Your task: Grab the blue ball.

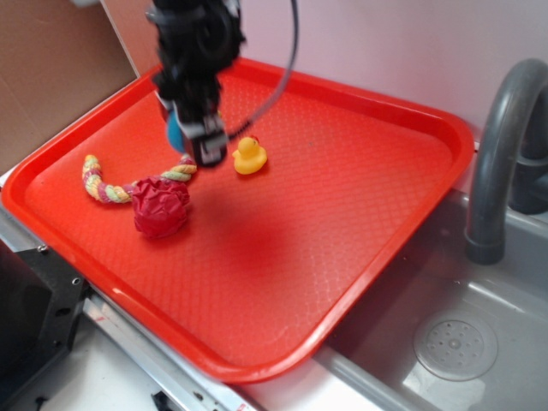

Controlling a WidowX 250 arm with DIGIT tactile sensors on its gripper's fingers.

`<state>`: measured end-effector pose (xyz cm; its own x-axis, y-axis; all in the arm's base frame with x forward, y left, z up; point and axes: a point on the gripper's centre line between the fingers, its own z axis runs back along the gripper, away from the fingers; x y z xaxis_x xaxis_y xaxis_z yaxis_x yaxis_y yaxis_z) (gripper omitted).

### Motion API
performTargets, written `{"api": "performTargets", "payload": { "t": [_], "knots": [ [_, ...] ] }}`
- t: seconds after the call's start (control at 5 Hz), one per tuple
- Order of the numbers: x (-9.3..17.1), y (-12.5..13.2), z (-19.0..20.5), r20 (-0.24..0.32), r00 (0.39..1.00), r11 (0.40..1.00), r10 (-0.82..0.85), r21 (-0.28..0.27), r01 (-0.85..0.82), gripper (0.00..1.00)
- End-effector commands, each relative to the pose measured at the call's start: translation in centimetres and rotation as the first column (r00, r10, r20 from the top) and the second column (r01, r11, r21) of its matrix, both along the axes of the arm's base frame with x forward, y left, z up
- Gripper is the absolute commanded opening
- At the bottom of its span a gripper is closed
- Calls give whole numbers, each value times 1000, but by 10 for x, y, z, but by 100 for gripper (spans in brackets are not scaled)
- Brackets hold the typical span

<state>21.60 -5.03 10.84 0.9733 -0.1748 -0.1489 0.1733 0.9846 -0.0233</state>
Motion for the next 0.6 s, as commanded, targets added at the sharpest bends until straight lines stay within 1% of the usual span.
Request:
{"api": "performTargets", "payload": {
  "t": [0.0, 0.2, 0.4],
  "knots": [
    [-34, -12, 110, 204, 953, 972, 222, -120, -201, 0],
    [-43, -14, 125, 267, 943, 979, 199, -99, -179, 0],
    [-30, -13, 112, 206, 964, 986, 167, -54, -159, 0]
  ]
}}
